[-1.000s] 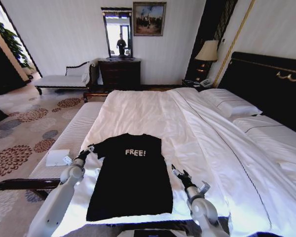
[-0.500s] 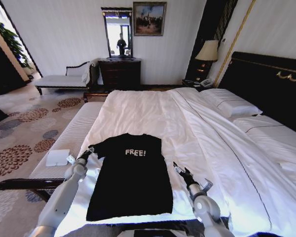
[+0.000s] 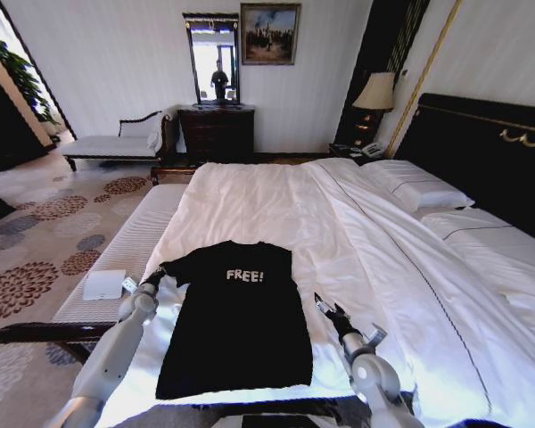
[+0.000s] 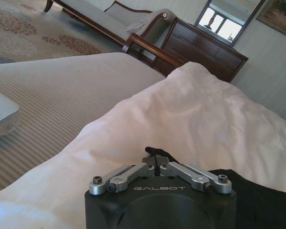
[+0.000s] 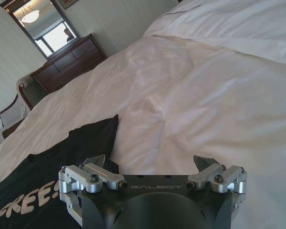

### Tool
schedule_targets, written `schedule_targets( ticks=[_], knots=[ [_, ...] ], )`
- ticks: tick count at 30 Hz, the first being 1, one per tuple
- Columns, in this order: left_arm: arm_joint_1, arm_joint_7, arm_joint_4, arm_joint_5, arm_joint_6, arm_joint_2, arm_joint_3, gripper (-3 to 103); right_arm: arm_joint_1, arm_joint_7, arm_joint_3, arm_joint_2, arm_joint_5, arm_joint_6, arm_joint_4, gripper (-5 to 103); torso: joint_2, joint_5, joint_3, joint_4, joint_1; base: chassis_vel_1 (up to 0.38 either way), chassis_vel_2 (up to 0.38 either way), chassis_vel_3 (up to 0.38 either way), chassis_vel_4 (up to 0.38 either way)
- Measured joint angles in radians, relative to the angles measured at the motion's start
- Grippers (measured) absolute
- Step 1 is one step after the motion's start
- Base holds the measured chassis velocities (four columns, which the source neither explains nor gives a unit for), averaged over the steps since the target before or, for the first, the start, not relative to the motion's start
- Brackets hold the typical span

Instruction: Fold the clothes on the bed.

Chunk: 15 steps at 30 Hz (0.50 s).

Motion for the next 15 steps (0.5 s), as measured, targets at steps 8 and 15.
schedule_targets(
  ticks=[8, 15],
  knots=[
    [0.006, 0.001, -0.012, 0.002, -0.001, 0.001, -0.001, 0, -0.009, 0.000, 0.003, 0.002, -0.002, 0.000, 0.010, 100, 0.000, -0.0001, 0.000, 0.0001, 0.000, 0.000, 0.000, 0.000, 0.000],
    [0.015, 0.004, -0.030, 0.016, -0.006, 0.014, -0.005, 0, -0.026, -0.002, -0.002, 0.014, -0.021, 0.000, 0.014, 100, 0.000, -0.0001, 0.000, 0.0002, 0.000, 0.000, 0.000, 0.000, 0.000]
  ],
)
